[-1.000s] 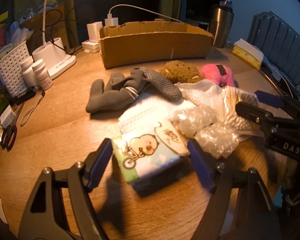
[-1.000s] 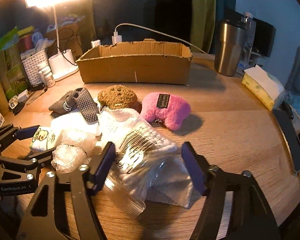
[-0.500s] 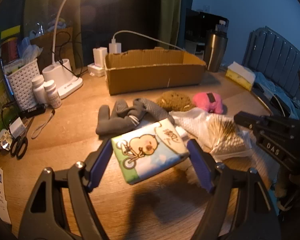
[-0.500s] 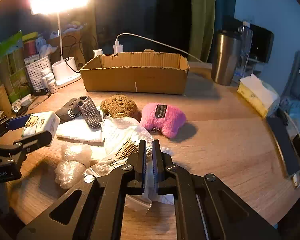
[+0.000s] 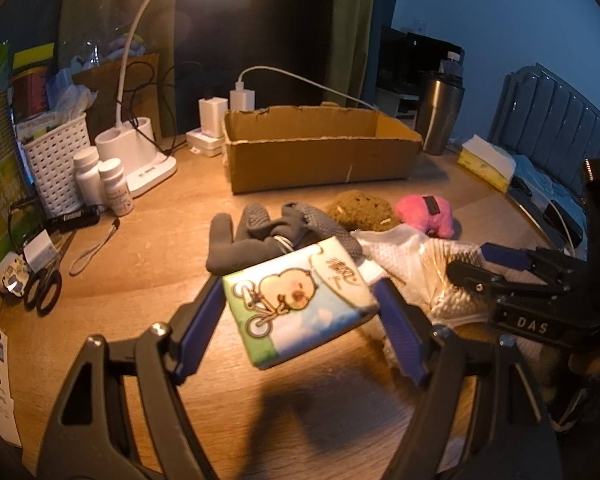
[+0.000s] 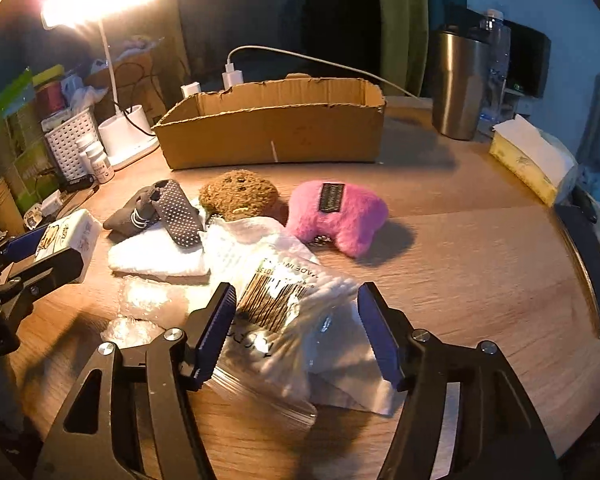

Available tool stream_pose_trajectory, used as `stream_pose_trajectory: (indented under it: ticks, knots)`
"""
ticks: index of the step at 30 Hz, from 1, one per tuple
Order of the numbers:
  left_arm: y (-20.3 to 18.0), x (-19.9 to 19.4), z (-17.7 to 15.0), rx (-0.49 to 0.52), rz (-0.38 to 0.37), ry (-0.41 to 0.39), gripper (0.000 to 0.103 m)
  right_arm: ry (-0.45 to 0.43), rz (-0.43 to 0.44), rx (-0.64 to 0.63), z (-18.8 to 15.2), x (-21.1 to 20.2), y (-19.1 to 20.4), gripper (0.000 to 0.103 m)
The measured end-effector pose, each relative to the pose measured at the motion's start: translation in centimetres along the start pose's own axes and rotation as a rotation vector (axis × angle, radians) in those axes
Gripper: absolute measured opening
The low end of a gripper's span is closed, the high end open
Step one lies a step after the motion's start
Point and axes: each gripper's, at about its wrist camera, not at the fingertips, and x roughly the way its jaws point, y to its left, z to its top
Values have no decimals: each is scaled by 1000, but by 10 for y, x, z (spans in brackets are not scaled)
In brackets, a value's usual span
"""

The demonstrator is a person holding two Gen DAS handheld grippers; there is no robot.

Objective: Organize soft objects
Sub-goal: 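Close the left tool on the cartoon pack while the right tool grips the cotton swab bag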

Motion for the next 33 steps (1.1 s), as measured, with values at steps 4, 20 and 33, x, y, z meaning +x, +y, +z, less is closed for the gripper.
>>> stream_pose_trajectory:
  ticks: [4,20,33]
  knots:
    - [0,-3,1,3,-10,-12,77,15,5,-4,1,7,6,69]
    - [-4,-16,14,8,-23,-62,77,-41,14,-86,8,-7,21,40]
    - [-17,-36,47,28,-32,-181,77,-200,5,-78,44,-55,1,40]
